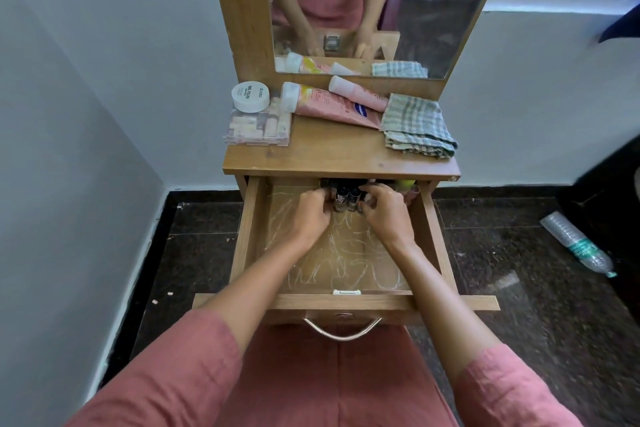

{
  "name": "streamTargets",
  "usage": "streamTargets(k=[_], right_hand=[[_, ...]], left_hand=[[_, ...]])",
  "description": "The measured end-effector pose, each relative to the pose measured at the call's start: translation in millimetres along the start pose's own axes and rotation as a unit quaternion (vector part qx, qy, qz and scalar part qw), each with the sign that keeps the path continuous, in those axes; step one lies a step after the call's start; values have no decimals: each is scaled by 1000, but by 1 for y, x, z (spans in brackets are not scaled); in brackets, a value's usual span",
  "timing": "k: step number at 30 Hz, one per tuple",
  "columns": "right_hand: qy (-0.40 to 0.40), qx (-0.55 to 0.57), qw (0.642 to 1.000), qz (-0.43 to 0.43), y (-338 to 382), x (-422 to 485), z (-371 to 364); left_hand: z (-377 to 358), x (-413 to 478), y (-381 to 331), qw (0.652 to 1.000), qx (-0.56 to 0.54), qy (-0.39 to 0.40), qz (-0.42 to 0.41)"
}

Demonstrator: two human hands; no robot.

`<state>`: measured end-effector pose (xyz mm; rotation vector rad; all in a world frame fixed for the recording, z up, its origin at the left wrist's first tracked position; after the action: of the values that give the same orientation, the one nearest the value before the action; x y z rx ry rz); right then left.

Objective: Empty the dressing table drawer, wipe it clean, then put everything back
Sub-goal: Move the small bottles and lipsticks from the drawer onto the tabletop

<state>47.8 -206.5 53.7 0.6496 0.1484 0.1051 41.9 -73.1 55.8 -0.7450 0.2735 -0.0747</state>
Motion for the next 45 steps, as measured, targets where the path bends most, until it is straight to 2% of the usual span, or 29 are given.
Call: streamTargets(k=[8, 15, 24, 37, 41, 45], right_hand=[[-6, -113, 993, -16, 4, 12, -4], [-79, -150, 985, 42, 3, 10, -8], [-16, -201, 979, 15, 2, 17, -13], [25, -77, 997, 19, 5, -5, -6], [15, -29, 999, 43, 17, -20, 9], [-5, 34, 996, 84, 38, -26, 33]], left_hand=[[-12, 19, -5, 998, -55, -35, 7], [-16, 20, -4, 996, -75, -56, 12], [-13, 23, -7, 995, -77, -64, 5], [-1, -4, 1, 996, -53, -52, -48], [18, -24, -4, 996, -41, -36, -71], [48, -43, -13, 994, -33, -61, -88]])
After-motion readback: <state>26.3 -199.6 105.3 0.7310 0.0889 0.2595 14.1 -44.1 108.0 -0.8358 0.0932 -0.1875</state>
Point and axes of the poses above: each hand's wrist, its own x-axis towards the middle knuckle, its own z-axis out of the back of the hand, y = z × x, the point moved 2 cm from there along x, towards the middle knuckle, and after that the axes turned 14 degrees about y, right-handed, at the moved point
